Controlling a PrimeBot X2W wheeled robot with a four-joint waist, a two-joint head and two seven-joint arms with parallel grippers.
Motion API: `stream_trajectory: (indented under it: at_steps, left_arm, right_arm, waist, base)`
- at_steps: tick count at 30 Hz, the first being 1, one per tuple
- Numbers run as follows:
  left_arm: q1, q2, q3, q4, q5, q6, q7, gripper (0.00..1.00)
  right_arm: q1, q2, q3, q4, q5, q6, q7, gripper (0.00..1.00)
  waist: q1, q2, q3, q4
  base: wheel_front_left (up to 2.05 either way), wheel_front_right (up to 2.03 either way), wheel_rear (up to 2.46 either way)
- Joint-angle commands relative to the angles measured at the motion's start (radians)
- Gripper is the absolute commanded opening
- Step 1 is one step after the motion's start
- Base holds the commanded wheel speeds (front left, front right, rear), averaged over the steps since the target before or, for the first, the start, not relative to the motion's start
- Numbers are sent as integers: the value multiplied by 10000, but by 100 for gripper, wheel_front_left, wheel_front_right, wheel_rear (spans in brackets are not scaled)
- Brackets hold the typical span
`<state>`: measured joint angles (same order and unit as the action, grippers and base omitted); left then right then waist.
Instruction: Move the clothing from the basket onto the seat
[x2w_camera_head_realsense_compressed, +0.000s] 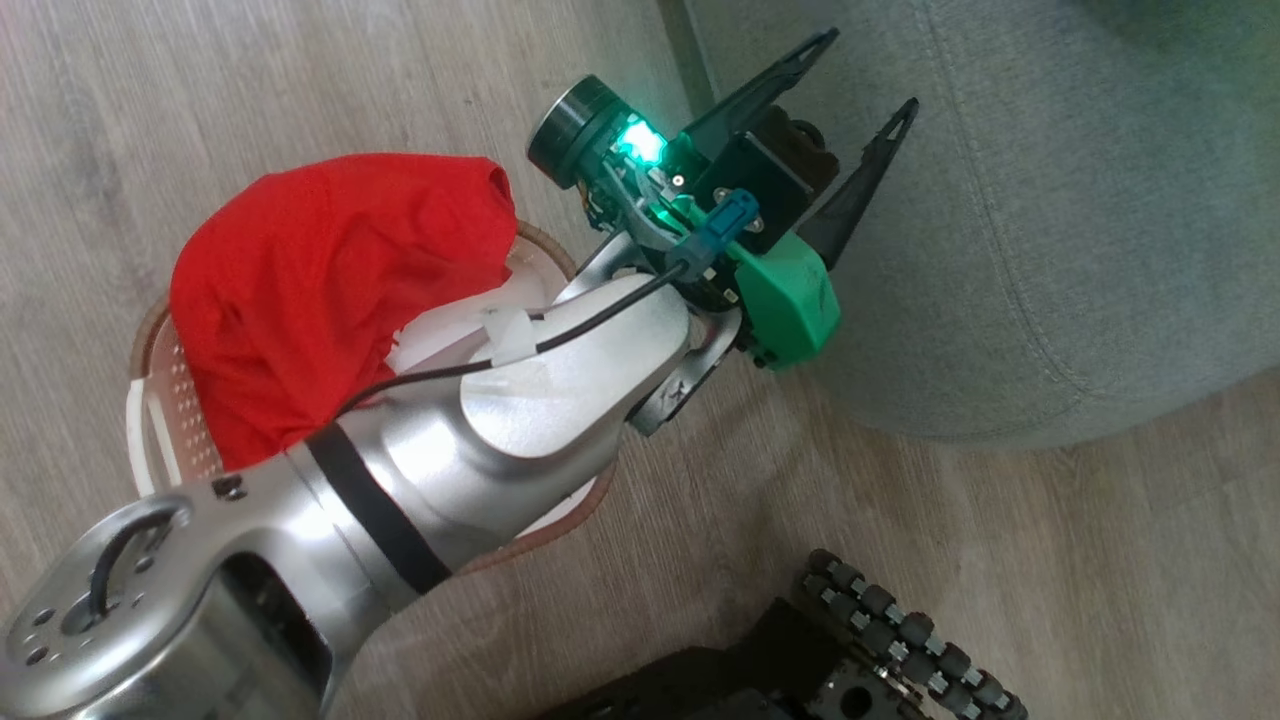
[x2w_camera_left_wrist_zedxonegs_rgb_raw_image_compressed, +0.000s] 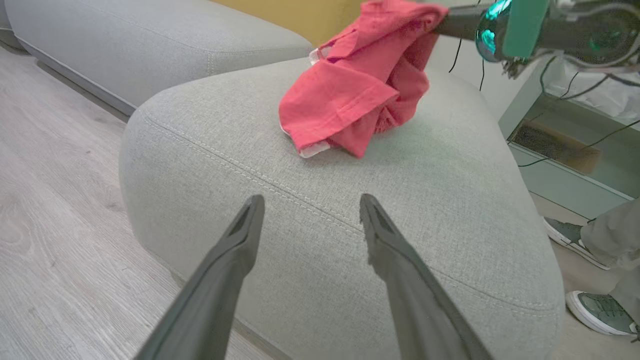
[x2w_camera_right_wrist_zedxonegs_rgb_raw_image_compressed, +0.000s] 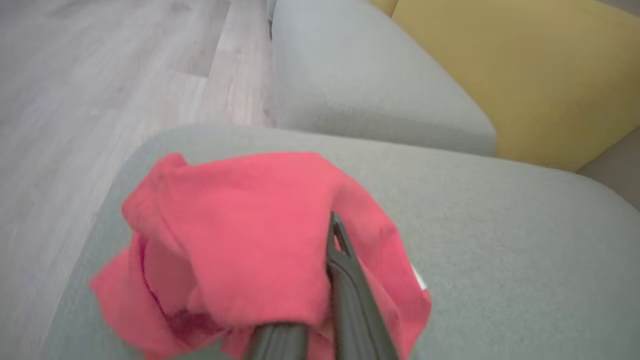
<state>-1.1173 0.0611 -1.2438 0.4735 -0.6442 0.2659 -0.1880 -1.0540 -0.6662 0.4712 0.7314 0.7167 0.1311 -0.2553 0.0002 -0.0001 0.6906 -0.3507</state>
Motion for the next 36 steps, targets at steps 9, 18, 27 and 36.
stream_trajectory:
  at_steps: [9,18,27,36]
  left_arm:
    - [-557,-108,-146,-91,-497,201,-344,100]
    - [-431,-108,-254,189,-919,181,-557,100]
    - [-38,-108,-165,468,-1238,142,-704,100]
    - [680,8,702,225,-988,220,-734,100]
  right_arm:
    - [-474,-588,2937,1692,2402,-4,691,100]
    - [-856,-1083,4968,1335,4242,-4,1119,100]
    - [-1180,-1853,6645,634,5342,-4,1674,100]
    - [-1616,-2296,7467,-240,5576,-4,477,100]
  waist:
    - [-2,1,-82,23]
    - [-2,1,-698,-101]
    - [-2,1,-1664,-124]
    - [-2,1,-2681,33]
  base:
    - [0,0,0]
    - [0,0,0]
    - [0,0,0]
    - [0,0,0]
